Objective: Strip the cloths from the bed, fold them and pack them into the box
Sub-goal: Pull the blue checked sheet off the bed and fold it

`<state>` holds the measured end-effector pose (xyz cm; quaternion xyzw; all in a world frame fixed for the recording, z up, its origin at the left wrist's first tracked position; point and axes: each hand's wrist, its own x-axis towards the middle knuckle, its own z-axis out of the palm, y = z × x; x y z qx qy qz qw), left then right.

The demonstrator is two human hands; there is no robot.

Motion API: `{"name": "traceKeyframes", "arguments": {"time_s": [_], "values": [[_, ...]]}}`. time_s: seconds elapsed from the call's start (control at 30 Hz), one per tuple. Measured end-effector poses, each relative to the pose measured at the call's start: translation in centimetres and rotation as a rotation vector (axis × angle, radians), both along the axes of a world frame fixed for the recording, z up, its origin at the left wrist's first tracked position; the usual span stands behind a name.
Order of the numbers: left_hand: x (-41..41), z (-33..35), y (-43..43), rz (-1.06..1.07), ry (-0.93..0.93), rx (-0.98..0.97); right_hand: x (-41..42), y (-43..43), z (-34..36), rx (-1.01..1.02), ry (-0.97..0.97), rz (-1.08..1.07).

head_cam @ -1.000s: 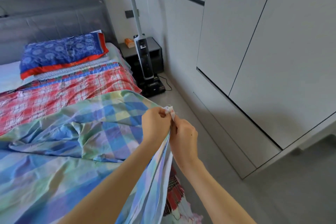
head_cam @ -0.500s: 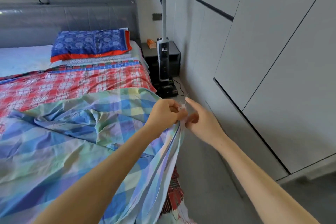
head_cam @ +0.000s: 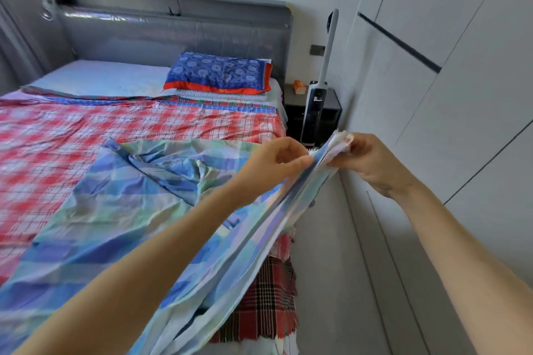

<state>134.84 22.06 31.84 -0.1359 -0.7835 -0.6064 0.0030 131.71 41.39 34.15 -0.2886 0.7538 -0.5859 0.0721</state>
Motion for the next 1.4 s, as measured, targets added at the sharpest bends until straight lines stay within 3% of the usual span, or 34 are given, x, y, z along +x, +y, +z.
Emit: {"name": "traceKeyframes", "arguments": {"time_s": [0.1,0.23,0.43,0.53,0.63,0.8,0.9,1.13,1.3,1.4], "values": [[2.6,-2.7,-0.8,0.111,0.033,-0.086,0.5,0.5,1.3,-0.097,-0.01,0.039],[4.2,-3.3,-1.5,0.315,0.234,-0.196,1.4,0.1,2.9,-0.073,0.005,0.132],[5.8,-4.4,-4.3,0.513,0.382,-0.388,2.7,-0.7,4.2,-0.068,0.009,0.189],[6.6,-6.4,-5.5,0.524,0.615,-0.553,3.2,-1.0,4.5,-0.05,0.022,0.208],[6.9,-8.1,-5.5,0.54,0.714,-0.608,3.8,-1.6,4.7,-0.042,0.026,0.232],[8.7,-8.0,-3.2,0.695,0.592,-0.454,4.1,-2.1,4.8,-0.042,0.024,0.196],[8.0,-6.8,-2.2,0.892,0.522,-0.533,4.5,-2.7,5.0,-0.053,0.048,0.198],[7.6,-7.5,-4.0,0.877,0.397,-0.792,4.5,-3.2,5.3,-0.151,0.062,0.137],[9.9,-11.2,-8.5,1.011,0.177,-0.9,3.0,-2.4,5.1,-0.24,0.032,0.045],[10.1,-11.7,-9.5,0.983,0.082,-1.011,3.0,-3.4,5.2,-0.251,0.016,0.038]]}}
